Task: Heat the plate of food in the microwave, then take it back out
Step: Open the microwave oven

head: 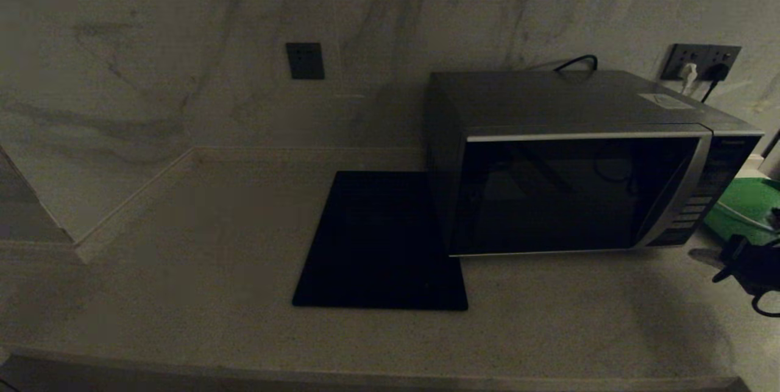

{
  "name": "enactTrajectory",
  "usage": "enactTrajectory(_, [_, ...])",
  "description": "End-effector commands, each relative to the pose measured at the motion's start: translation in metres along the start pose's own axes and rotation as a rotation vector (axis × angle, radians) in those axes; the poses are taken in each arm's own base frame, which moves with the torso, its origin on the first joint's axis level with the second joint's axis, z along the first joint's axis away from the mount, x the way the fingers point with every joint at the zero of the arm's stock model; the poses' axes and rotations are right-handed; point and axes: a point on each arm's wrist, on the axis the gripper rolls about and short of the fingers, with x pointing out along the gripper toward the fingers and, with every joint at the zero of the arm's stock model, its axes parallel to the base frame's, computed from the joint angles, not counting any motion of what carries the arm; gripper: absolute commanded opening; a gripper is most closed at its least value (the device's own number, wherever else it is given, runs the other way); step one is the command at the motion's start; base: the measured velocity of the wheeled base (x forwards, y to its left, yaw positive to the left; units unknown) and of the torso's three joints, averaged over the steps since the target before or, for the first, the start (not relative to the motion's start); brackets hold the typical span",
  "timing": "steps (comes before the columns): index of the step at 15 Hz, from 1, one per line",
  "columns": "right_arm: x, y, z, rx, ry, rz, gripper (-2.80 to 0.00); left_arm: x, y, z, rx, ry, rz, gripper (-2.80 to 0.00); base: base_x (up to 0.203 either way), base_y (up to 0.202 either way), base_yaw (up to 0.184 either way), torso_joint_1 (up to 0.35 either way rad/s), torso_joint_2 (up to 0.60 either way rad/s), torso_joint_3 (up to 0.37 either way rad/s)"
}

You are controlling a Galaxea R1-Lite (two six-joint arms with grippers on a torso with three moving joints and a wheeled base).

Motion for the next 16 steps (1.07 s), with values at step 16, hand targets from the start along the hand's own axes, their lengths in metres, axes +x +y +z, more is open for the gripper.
enactTrajectory(16, [0.031,0.010,0.030,0.032,-0.100,0.053,-2.80,0.000,0.000,0.000,-0.001,-0.003,0.000,-2.80,0.000,0.000,0.000,0.000,0.00,0.000])
